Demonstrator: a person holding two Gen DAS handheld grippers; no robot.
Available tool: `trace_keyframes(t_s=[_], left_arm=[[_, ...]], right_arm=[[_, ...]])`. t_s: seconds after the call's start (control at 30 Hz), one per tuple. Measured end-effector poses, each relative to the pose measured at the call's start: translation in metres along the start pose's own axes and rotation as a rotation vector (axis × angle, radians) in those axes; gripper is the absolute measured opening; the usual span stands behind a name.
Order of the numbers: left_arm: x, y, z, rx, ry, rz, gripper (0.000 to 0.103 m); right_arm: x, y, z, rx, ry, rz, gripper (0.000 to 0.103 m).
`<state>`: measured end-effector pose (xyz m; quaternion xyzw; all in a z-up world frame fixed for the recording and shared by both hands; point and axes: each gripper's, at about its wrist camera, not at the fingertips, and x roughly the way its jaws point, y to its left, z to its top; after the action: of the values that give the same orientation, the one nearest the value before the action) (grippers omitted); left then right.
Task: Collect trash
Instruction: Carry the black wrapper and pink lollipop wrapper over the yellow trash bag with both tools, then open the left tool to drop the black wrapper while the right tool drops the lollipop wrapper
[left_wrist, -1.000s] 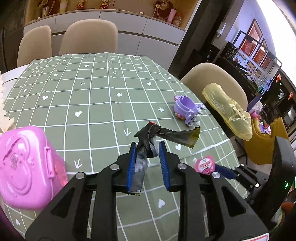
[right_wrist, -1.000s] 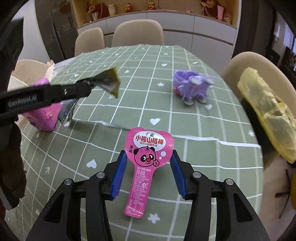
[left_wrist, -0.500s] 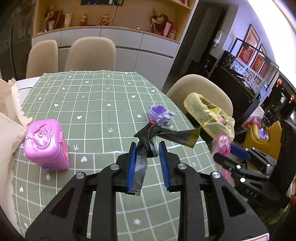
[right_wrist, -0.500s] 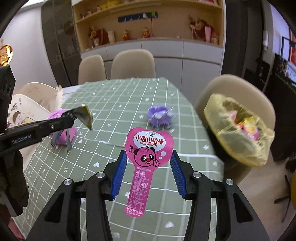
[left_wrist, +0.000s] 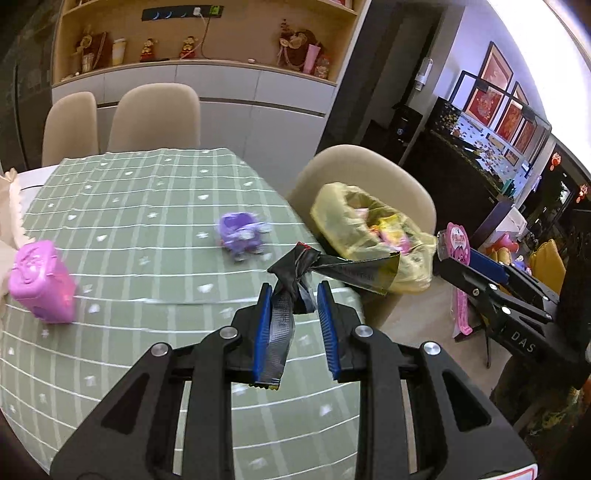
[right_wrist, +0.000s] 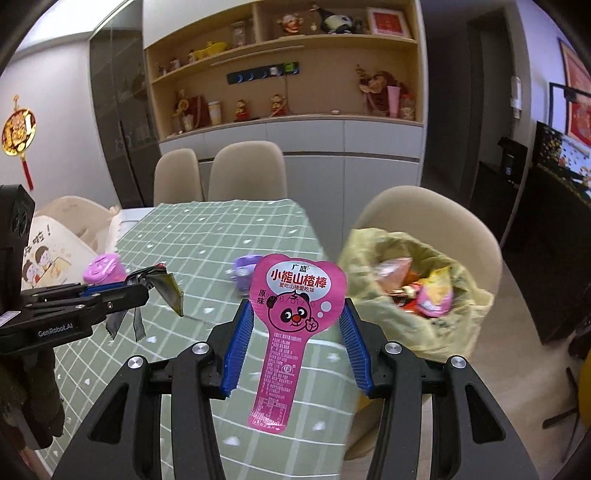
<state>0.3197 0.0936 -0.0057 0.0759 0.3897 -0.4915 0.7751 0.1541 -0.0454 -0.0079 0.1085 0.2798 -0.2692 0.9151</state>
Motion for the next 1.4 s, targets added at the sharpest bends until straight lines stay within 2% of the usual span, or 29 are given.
trace_keyframes(t_s=[0.2, 0.4, 0.6, 0.7, 0.8, 1.0, 1.1, 1.17, 1.27, 1.4], left_arm=[[0.046, -0.057, 0.025, -0.018, 0.001, -0.048, 0.024], [0.115, -0.112, 0.059, -0.031, 0.024, -0.090, 0.024], [0.180, -0.139, 0.082, -0.057, 0.053, -0.070, 0.024], [0.210, -0.143, 0.089, -0.083, 0.072, -0.059, 0.028], [0.234, -0.142, 0.093, -0.120, 0.097, -0.059, 0.047], [0.238, -0.131, 0.089, -0.151, 0.085, -0.010, 0.056], [0.226, -0.124, 0.083, -0.168, 0.073, 0.026, 0.068], [0.216, -0.119, 0.077, -0.177, 0.067, 0.063, 0.076], [0.197, -0.114, 0.067, -0.176, 0.047, 0.141, 0.083], [0.173, -0.109, 0.053, -0.206, 0.030, 0.222, 0.085]], right_arm=[[0.003, -0.071, 0.013, 0.003, -0.011, -0.021, 0.046], [0.015, -0.142, 0.030, 0.013, -0.009, -0.036, 0.046], [0.034, -0.193, 0.041, 0.032, -0.001, -0.036, 0.046], [0.044, -0.214, 0.043, 0.052, 0.007, -0.032, 0.046], [0.054, -0.230, 0.042, 0.070, 0.016, -0.027, 0.046], [0.080, -0.246, 0.036, 0.083, 0.062, 0.000, 0.046], [0.101, -0.243, 0.034, 0.073, 0.093, 0.033, 0.046], [0.113, -0.238, 0.036, 0.065, 0.104, 0.054, 0.046], [0.134, -0.225, 0.040, 0.037, 0.113, 0.091, 0.046], [0.161, -0.200, 0.045, -0.029, 0.128, 0.113, 0.046]])
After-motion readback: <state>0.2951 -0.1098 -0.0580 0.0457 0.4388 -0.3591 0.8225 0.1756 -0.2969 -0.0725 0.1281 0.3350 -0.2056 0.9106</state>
